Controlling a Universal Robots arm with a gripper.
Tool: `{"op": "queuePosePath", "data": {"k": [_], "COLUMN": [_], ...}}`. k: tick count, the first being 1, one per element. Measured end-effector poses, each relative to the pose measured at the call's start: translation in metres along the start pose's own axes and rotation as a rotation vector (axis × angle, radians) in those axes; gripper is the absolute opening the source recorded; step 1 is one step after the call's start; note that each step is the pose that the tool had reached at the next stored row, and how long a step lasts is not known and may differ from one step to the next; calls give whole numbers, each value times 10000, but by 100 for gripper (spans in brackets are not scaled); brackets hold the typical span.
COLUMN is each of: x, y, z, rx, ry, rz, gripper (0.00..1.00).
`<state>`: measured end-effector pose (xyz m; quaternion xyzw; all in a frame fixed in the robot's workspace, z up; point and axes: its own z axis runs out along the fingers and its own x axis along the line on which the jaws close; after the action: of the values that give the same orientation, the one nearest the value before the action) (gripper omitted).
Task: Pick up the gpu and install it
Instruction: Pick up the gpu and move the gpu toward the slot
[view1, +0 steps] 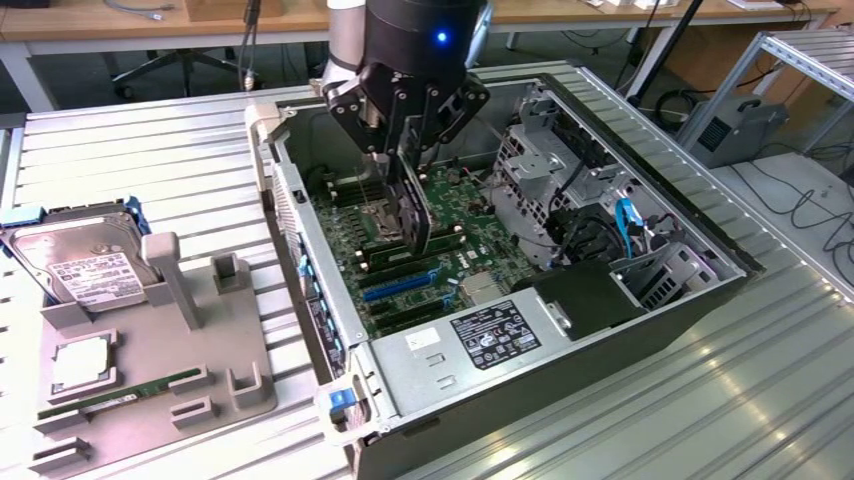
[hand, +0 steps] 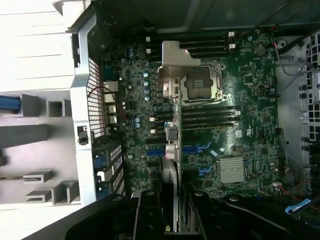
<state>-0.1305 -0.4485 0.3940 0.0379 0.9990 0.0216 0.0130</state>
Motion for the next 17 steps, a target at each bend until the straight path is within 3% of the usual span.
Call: {"op": "queuePosePath", "data": {"k": [17], "x": [-84], "y": [6], "z": [36], "rx": [1], "ry": [-1], "rz": [0], "gripper": [26]}}
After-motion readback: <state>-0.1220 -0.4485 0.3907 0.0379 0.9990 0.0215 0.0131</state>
